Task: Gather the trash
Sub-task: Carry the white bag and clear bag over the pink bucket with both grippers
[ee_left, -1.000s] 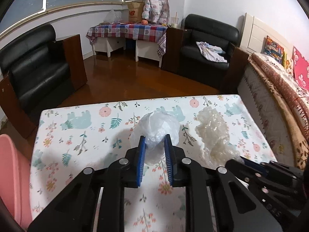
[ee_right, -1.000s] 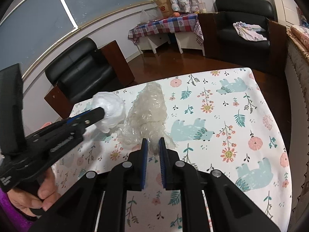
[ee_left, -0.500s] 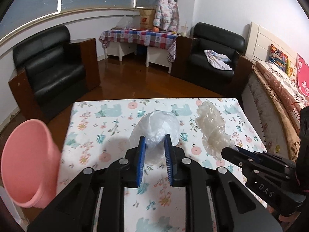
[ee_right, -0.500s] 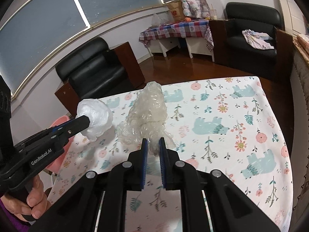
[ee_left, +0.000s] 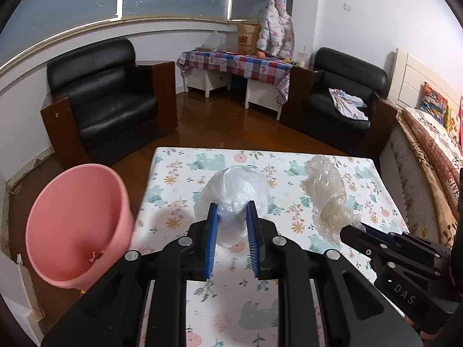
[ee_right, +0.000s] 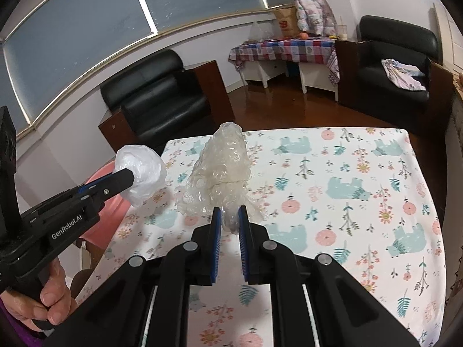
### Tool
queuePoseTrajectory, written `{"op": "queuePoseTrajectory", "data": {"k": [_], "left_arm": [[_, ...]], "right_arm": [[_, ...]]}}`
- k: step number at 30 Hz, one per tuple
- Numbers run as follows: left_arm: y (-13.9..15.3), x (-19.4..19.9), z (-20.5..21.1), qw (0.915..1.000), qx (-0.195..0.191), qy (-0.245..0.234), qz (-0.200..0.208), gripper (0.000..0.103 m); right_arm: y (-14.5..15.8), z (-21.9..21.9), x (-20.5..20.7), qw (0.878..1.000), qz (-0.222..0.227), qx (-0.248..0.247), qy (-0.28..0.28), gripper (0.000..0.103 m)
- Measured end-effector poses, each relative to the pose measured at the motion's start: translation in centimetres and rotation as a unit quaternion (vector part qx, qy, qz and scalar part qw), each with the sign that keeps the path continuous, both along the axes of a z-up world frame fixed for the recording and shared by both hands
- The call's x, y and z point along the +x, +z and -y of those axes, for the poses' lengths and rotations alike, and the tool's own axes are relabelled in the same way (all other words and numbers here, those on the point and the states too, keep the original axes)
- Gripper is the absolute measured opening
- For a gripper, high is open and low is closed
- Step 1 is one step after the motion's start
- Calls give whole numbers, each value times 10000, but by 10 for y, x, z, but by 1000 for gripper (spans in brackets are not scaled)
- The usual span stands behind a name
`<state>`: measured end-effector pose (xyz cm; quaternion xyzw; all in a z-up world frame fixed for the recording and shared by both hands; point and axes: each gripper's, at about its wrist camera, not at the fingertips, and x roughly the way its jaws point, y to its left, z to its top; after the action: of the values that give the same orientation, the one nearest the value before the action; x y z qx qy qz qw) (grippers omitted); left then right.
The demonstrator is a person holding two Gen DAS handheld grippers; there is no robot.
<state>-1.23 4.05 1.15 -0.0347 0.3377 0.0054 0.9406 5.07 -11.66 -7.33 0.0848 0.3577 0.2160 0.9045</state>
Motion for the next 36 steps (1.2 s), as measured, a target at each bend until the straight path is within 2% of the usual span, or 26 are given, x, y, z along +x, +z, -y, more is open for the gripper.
{"op": "queuePoseTrajectory", "data": {"k": [18, 36], "left_arm": [[7, -29, -72, 9972, -36, 695, 272, 19], [7, -49, -166, 9862, -357, 1576, 358, 19]], "right_arm": [[26, -93, -2, 9969, 211, -192, 730, 11], [37, -192, 3, 9869, 365, -386, 1522, 11]]}}
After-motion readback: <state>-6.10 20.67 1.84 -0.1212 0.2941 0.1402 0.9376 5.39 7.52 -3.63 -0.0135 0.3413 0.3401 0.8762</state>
